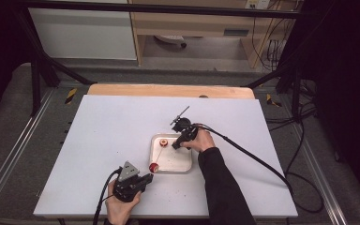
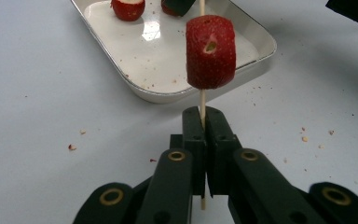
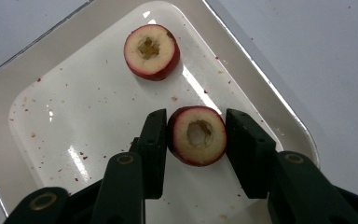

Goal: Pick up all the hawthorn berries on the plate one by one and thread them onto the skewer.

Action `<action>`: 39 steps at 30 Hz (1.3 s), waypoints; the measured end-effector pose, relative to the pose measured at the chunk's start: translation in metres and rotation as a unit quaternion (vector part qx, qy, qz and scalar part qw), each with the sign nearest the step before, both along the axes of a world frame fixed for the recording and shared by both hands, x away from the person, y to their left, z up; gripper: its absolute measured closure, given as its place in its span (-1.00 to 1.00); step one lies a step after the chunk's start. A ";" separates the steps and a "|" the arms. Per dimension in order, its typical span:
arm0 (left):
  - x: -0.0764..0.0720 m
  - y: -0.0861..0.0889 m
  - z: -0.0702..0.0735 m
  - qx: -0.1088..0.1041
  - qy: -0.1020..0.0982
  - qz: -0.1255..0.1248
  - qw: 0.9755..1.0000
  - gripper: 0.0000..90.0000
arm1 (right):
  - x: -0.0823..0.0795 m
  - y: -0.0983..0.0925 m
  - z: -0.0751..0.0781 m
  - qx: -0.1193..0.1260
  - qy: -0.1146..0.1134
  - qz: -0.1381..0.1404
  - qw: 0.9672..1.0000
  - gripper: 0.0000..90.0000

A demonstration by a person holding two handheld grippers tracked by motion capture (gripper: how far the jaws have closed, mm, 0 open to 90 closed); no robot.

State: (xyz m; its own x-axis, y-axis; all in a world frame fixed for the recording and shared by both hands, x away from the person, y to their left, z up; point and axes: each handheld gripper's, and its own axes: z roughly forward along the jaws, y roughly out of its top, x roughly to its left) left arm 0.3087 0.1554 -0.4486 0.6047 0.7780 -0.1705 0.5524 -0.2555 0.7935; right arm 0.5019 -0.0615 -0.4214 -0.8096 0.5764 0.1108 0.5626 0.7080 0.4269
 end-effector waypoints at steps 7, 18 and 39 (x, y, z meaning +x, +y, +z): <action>0.000 0.000 0.000 0.000 -0.002 0.000 1.000 0.96 | -0.004 -0.002 0.006 0.008 -0.002 -0.016 1.000 0.35; -0.002 -0.008 0.001 -0.002 -0.006 -0.002 1.000 0.96 | -0.027 -0.020 0.031 0.079 -0.012 -0.074 0.994 0.35; -0.009 -0.033 0.003 -0.015 -0.014 -0.013 1.000 0.96 | -0.079 -0.066 0.023 0.311 -0.034 -0.194 0.930 0.35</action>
State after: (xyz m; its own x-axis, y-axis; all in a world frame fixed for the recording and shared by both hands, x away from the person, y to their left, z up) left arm 0.2999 0.1219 -0.4453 0.6292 0.7568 -0.1769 0.5237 -0.2447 0.8160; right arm 0.4225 -0.1274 -0.3989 -0.5718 0.6678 0.4765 0.6809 0.0624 0.7297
